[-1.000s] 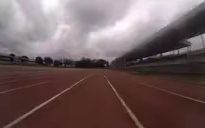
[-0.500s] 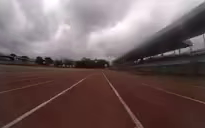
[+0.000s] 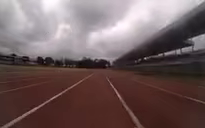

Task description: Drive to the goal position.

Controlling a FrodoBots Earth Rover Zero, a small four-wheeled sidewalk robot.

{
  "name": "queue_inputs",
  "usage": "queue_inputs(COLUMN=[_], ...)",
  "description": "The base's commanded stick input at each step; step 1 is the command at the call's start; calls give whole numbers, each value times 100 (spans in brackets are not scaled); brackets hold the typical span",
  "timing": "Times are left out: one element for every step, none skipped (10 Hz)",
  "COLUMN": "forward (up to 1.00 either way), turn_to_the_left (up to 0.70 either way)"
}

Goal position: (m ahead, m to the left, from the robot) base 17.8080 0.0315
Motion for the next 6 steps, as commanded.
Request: queue_inputs(forward=[70, 70, 70, 70, 70, 70], turn_to_the_left=[0, 0, 0, 0, 0, 0])
